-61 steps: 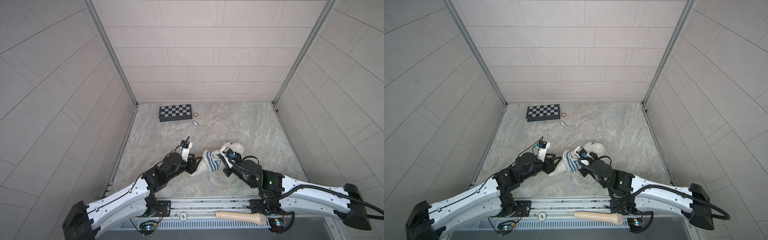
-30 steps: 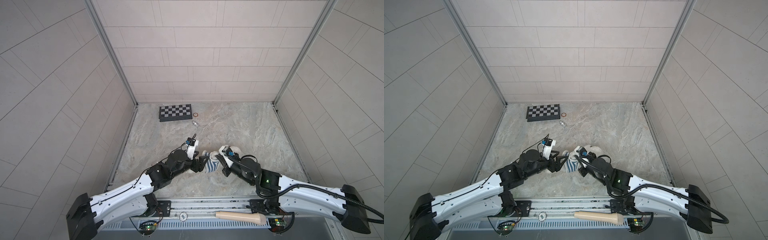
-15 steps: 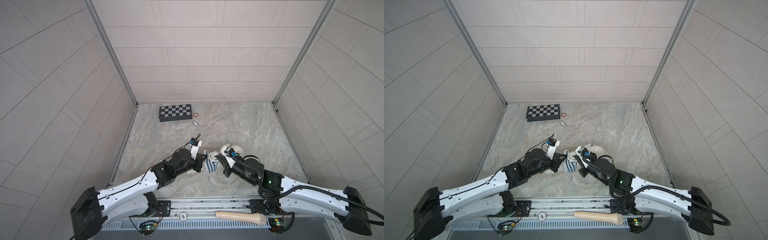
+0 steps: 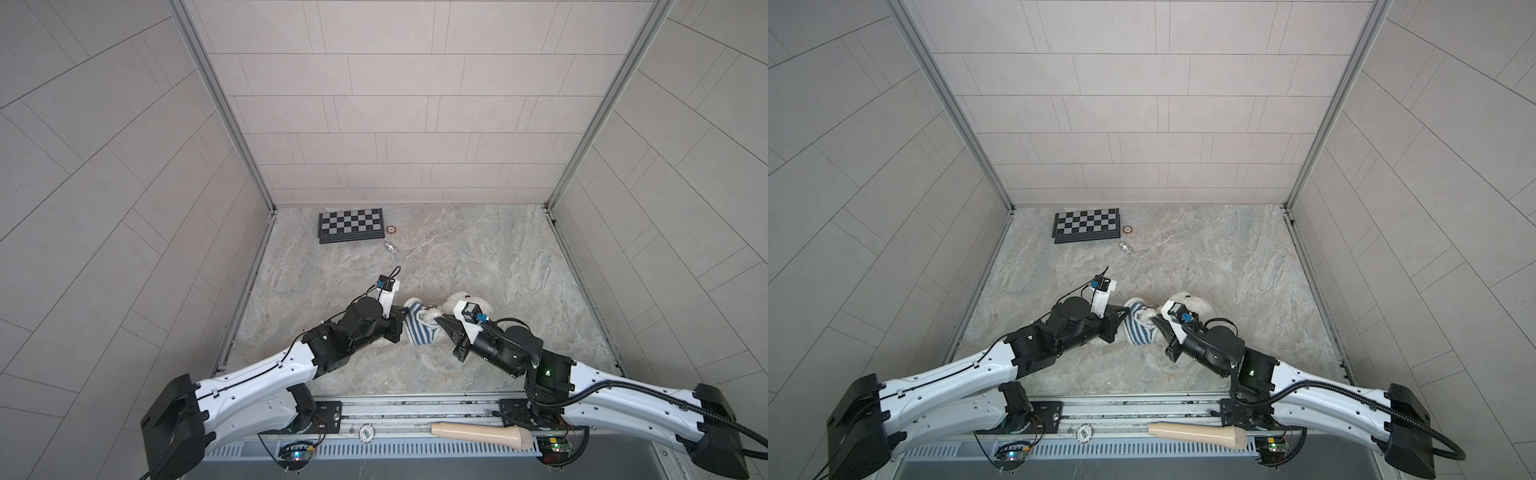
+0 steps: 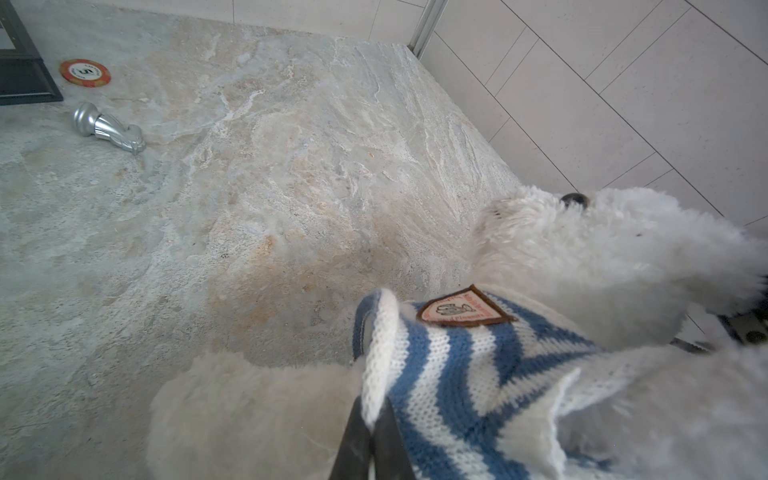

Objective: Dress the teddy bear

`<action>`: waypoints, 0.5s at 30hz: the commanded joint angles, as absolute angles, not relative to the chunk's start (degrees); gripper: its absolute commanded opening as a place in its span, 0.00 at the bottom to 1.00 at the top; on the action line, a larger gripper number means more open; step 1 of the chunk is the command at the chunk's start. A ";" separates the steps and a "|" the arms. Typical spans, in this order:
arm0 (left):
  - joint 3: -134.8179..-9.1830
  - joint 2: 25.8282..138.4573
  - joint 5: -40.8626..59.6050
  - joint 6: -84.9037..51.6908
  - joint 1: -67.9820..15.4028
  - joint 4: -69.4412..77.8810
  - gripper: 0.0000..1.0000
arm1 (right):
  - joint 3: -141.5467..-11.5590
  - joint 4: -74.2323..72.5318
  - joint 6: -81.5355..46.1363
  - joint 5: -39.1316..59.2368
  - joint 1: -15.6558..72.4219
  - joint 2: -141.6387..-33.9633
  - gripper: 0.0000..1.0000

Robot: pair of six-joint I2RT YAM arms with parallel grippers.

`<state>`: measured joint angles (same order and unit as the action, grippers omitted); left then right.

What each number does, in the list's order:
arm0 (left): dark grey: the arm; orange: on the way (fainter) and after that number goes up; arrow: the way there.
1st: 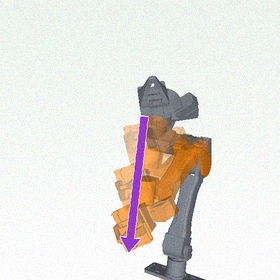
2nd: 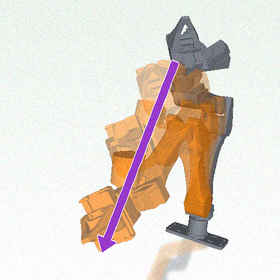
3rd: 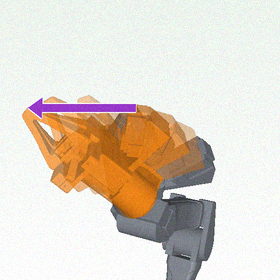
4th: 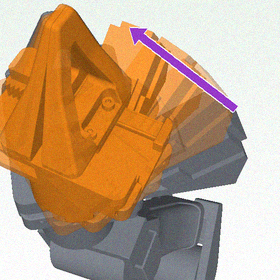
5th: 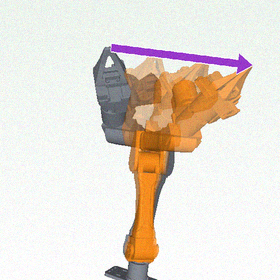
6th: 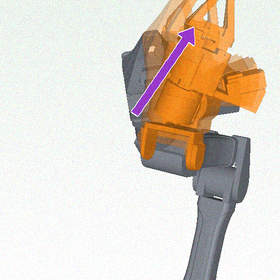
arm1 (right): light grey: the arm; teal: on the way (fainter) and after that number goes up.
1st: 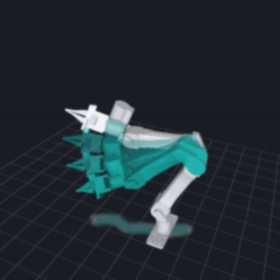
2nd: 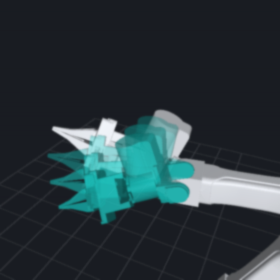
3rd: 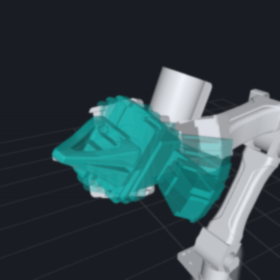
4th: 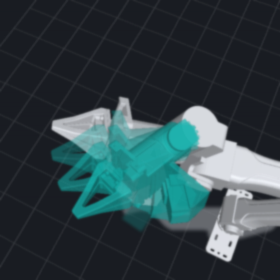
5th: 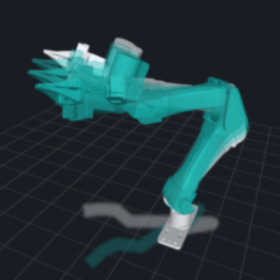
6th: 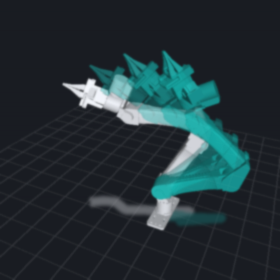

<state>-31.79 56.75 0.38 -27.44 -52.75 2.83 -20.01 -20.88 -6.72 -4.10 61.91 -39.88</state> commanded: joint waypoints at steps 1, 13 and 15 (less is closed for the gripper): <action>-30.43 56.04 -1.07 -24.66 -53.81 2.46 0.00 | -21.53 -27.69 -7.13 -3.88 61.79 -38.78 0.00; -28.68 47.49 -3.32 -21.44 -58.12 2.90 0.43 | -28.75 -14.20 -9.28 -13.77 61.70 -44.14 0.00; -28.50 45.90 -4.77 -21.29 -58.24 2.17 0.44 | -30.12 -11.97 -10.47 -15.68 61.70 -45.04 0.00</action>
